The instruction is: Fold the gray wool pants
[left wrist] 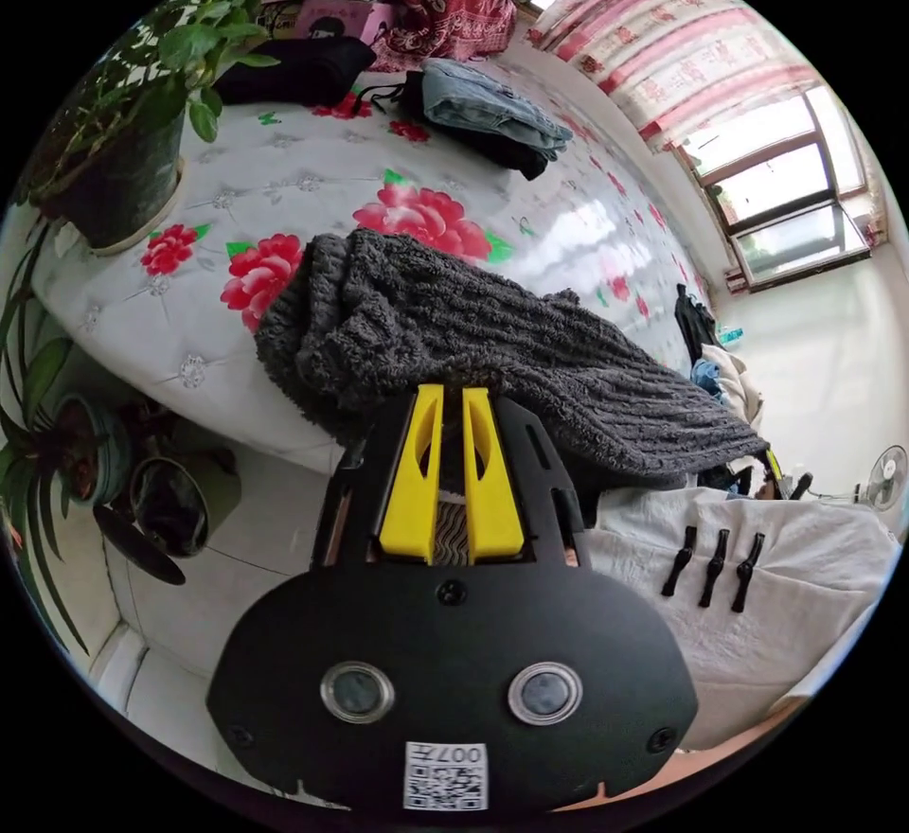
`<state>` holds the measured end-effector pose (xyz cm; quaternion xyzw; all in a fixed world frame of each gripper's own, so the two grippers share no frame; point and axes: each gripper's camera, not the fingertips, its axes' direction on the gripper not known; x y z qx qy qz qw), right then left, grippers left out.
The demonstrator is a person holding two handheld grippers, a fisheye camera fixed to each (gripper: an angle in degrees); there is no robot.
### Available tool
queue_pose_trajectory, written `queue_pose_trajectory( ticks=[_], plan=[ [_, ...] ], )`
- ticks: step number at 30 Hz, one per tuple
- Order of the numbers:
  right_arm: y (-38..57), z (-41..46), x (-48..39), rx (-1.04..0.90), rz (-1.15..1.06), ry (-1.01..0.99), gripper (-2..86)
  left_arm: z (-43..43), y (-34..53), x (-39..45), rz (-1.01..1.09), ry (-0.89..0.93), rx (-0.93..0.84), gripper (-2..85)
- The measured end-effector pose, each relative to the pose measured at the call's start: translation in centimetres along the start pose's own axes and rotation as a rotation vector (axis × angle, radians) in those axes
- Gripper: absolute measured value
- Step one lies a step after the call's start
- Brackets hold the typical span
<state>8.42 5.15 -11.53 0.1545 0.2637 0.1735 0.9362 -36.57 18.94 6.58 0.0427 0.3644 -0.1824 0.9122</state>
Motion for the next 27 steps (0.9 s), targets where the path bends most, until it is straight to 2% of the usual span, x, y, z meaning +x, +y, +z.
queue_pose_trajectory(
  ticks=[2, 4, 6, 10, 13, 22, 25, 27],
  plan=[
    [2.7, 4.0, -0.3, -0.162, 0.054, -0.052, 3.2, 1.3, 0.8, -1.3, -0.063, -0.007, -0.024, 3.5],
    [7.0, 9.9, 0.1, -0.455, 0.240, -0.211, 4.5, 2.6, 1.8, -2.6, -0.139, -0.017, -0.027, 3.9],
    [10.0, 11.5, 1.2, -0.536, 0.401, -0.316, 5.4, 3.1, 2.1, -3.0, -0.168, -0.009, -0.023, 4.0],
    [13.4, 8.7, 5.3, -0.377, 0.710, -0.441, 6.0, 3.1, 1.5, -2.4, -0.128, -0.039, -0.034, 4.4],
    [14.4, 7.5, 8.1, -0.303, 0.845, -0.515, 6.1, 3.3, 1.0, -2.0, -0.101, -0.057, -0.052, 4.8],
    [19.2, 5.1, 13.6, -0.199, 1.085, -0.597, 6.7, 1.3, 3.6, -3.2, -0.114, -0.096, -0.046, 6.3],
    [19.5, 5.3, 13.9, -0.189, 1.081, -0.609, 6.6, -0.3, 5.8, -4.5, -0.197, -0.153, 0.010, 4.6],
    [17.8, 6.0, 13.7, -0.203, 1.019, -0.595, 6.6, -1.1, 6.8, -5.3, -0.259, -0.126, 0.061, 4.4]
  ],
)
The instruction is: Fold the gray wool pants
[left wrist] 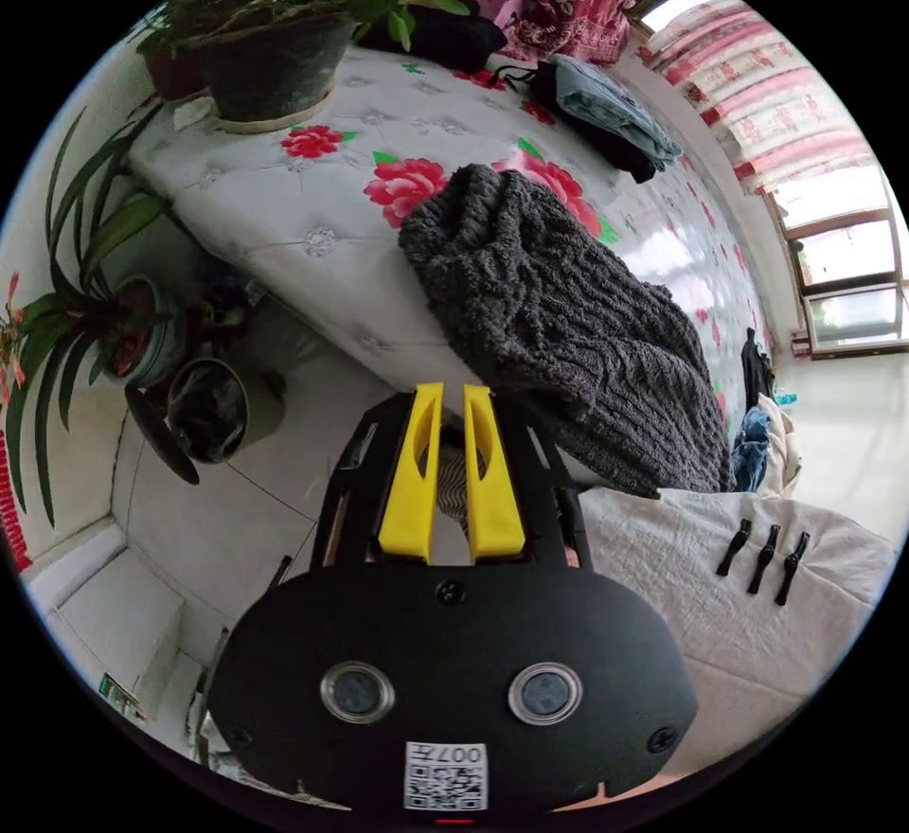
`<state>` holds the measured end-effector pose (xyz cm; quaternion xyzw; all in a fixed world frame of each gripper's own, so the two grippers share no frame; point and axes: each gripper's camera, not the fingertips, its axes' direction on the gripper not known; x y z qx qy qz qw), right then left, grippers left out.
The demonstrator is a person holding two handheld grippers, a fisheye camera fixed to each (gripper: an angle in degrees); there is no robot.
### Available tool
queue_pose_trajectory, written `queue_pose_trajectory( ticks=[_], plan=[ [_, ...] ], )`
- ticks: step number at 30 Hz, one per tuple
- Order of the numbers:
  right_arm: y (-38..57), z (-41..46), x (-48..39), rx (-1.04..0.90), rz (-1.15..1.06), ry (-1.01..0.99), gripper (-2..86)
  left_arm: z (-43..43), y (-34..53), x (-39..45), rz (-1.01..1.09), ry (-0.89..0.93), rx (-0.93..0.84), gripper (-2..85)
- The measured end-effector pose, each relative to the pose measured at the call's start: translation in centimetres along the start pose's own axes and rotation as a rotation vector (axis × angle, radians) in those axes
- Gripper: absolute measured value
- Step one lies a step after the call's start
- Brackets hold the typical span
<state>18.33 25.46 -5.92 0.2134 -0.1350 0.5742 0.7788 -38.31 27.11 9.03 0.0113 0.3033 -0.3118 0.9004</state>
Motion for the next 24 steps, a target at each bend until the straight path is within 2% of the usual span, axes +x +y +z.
queue_pose_trajectory(
  ticks=[4, 8, 11, 19, 24],
  plan=[
    [-4.2, 2.8, -4.9, -0.025, -0.172, 0.076, 6.4, -0.3, 0.4, -0.6, -0.081, 0.111, 0.087, 4.7],
    [-7.7, 6.7, -7.8, -0.098, -0.285, 0.186, 6.1, 0.4, 0.0, 0.9, -0.056, 0.134, 0.093, 5.2],
    [-9.7, 9.8, -8.4, -0.153, -0.317, 0.246, 5.6, 1.0, -0.1, 2.6, 0.002, 0.112, 0.070, 5.4],
    [-12.5, 15.1, -8.0, -0.277, -0.377, 0.217, 1.4, 1.8, 0.8, 5.5, 0.127, -0.027, 0.002, 5.4],
    [-15.5, 11.2, -7.3, -0.080, -0.351, 0.258, 0.9, 2.3, 1.2, 5.2, 0.090, -0.003, 0.024, 5.4]
  ],
)
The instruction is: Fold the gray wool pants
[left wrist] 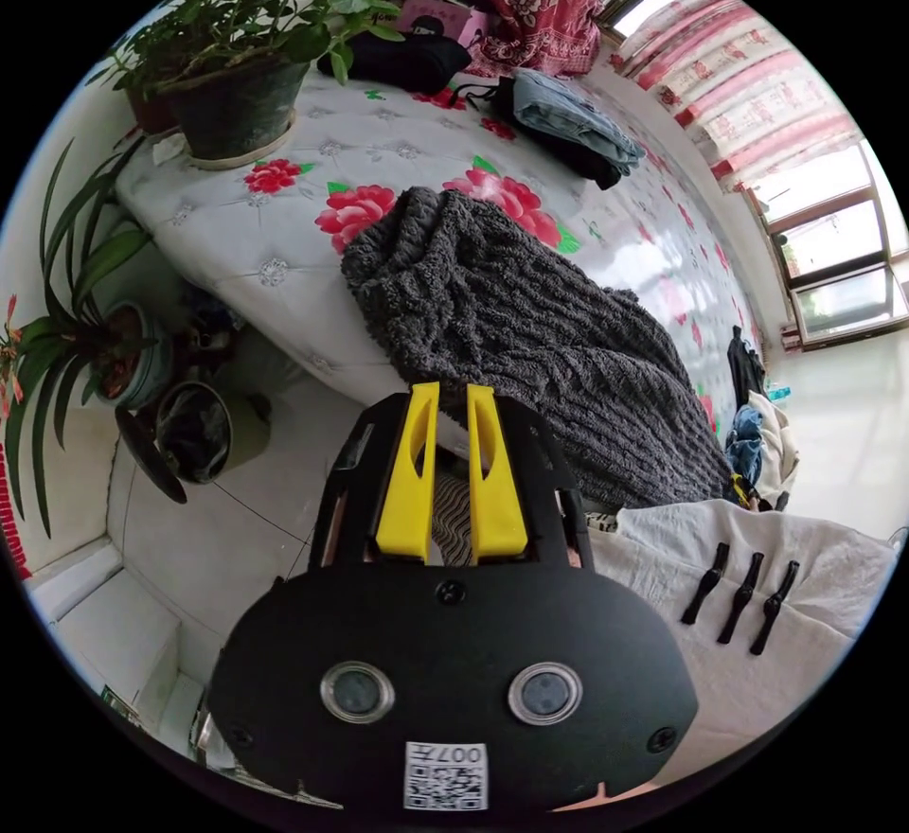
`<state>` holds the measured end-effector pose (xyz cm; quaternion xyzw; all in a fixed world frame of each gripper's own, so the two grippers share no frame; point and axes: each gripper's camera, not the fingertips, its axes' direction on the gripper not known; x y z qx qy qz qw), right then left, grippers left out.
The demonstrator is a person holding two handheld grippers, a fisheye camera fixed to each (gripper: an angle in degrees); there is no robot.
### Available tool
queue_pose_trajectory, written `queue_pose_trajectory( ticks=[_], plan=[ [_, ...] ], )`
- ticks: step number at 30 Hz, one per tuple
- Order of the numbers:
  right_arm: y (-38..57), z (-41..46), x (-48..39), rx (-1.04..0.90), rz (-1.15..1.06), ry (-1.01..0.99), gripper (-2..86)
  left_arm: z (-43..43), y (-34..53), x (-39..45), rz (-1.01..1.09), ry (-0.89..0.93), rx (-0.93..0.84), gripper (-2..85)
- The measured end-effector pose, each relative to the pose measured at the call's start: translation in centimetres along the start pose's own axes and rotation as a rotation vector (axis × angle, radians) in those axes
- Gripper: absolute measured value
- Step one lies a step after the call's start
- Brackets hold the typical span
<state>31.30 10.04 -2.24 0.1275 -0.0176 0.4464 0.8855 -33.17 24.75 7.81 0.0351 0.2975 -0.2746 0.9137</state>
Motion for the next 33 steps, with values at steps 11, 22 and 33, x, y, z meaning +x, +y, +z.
queue_pose_trajectory(
  ticks=[11, 22, 33],
  plan=[
    [-3.4, 2.7, -15.2, -0.148, -0.300, -0.555, 4.2, 1.6, 0.0, -1.2, -0.108, 0.072, 0.073, 5.4],
    [1.8, 20.7, -41.5, -0.814, -0.459, -0.738, 6.2, 4.9, -1.1, -3.7, -0.170, 0.127, 0.089, 4.7],
    [-1.8, 21.9, -46.6, -0.728, -0.619, -0.552, 1.2, 5.7, -3.1, -4.0, -0.129, 0.101, 0.056, -0.7]
  ],
)
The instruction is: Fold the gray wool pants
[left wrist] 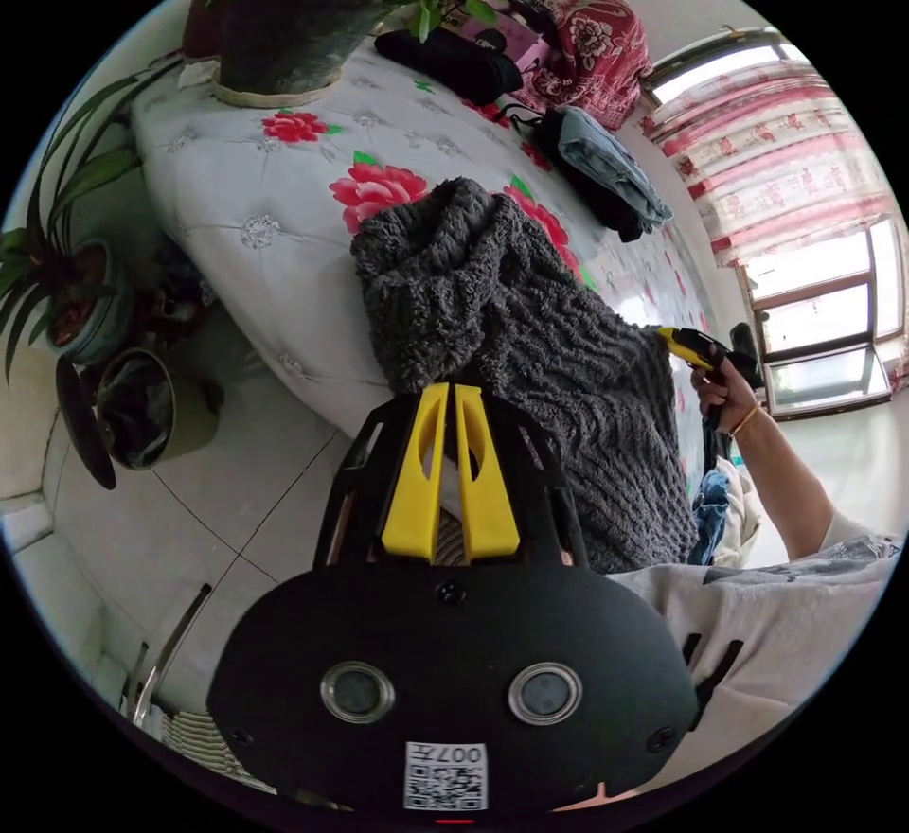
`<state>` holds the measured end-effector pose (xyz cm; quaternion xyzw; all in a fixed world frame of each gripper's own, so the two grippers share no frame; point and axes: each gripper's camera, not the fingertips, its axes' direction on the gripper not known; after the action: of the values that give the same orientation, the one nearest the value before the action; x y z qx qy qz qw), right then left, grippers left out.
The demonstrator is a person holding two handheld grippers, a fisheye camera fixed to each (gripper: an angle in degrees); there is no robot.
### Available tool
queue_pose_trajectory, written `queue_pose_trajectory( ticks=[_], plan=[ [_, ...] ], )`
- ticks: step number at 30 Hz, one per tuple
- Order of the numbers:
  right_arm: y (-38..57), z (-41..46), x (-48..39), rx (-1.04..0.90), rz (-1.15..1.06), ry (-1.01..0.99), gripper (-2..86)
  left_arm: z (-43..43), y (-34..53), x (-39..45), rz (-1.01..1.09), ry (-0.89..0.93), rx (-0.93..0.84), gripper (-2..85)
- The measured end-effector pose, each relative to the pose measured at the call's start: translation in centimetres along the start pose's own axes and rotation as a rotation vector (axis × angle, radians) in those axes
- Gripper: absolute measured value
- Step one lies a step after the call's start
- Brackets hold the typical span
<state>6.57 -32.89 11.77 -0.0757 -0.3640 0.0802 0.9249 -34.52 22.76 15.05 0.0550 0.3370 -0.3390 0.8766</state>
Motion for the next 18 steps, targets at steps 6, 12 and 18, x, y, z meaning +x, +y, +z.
queue_pose_trajectory(
  ticks=[6, 12, 18],
  plan=[
    [4.4, -5.8, 5.0, 0.203, 0.085, -0.038, 3.3, 1.0, -2.7, 0.4, -0.018, -0.027, -0.040, -0.9],
    [21.3, -13.5, 12.8, 0.419, 0.194, -0.048, 5.9, 1.3, -4.3, 0.4, -0.017, -0.016, -0.067, -0.9],
    [46.7, -19.7, 19.9, 0.836, 0.662, 0.149, 8.4, 1.6, -6.1, 1.4, -0.032, -0.069, -0.095, -1.0]
  ],
)
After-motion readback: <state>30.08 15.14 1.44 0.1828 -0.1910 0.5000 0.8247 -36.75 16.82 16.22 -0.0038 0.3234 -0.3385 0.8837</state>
